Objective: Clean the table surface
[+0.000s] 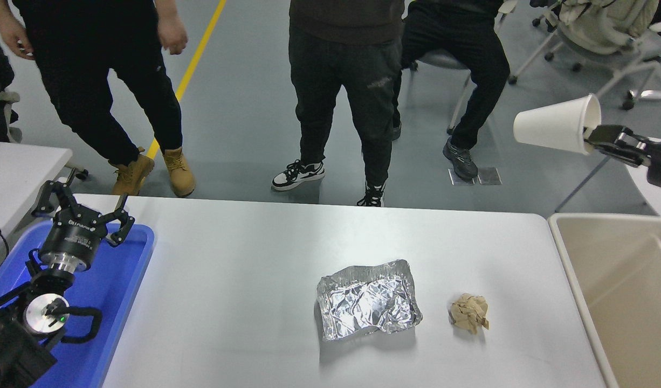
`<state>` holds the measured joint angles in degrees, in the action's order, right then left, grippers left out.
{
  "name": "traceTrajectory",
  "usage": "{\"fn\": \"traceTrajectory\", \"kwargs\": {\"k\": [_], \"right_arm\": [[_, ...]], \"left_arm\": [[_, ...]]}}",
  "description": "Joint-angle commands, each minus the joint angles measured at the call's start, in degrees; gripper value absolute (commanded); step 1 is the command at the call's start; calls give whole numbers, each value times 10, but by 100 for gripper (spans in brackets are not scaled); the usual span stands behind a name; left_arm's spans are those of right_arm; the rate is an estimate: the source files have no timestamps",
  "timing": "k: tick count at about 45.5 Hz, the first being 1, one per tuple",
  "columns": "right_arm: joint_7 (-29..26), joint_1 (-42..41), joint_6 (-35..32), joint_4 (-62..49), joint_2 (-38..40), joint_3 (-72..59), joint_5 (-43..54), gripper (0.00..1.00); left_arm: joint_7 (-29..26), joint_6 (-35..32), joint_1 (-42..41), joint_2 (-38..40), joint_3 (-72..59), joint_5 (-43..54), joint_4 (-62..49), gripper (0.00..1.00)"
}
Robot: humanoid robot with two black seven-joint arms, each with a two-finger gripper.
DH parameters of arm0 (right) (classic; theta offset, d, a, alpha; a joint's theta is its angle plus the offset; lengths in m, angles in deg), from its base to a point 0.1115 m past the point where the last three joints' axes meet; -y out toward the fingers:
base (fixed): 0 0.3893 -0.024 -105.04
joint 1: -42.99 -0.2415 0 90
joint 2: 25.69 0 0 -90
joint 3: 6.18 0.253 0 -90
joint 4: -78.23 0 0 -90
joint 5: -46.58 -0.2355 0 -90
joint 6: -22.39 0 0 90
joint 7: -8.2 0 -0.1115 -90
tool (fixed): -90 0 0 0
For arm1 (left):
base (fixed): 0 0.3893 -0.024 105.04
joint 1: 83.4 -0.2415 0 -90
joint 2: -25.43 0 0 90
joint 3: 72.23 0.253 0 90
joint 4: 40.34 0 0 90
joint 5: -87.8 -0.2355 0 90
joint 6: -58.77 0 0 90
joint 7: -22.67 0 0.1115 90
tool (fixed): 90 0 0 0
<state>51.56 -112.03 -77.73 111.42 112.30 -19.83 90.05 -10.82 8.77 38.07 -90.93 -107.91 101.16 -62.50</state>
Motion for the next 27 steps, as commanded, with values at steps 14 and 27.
{"fn": "traceTrajectory", "kwargs": {"k": [14, 27], "right_arm": [[-223, 85, -4, -269, -124, -101, -141, 0], [-347, 134, -1, -296, -138, -101, -179, 0]], "left_arm": [[0, 0, 0, 0, 0, 0, 0, 100], [0, 0, 0, 0, 0, 0, 0, 100]]}}
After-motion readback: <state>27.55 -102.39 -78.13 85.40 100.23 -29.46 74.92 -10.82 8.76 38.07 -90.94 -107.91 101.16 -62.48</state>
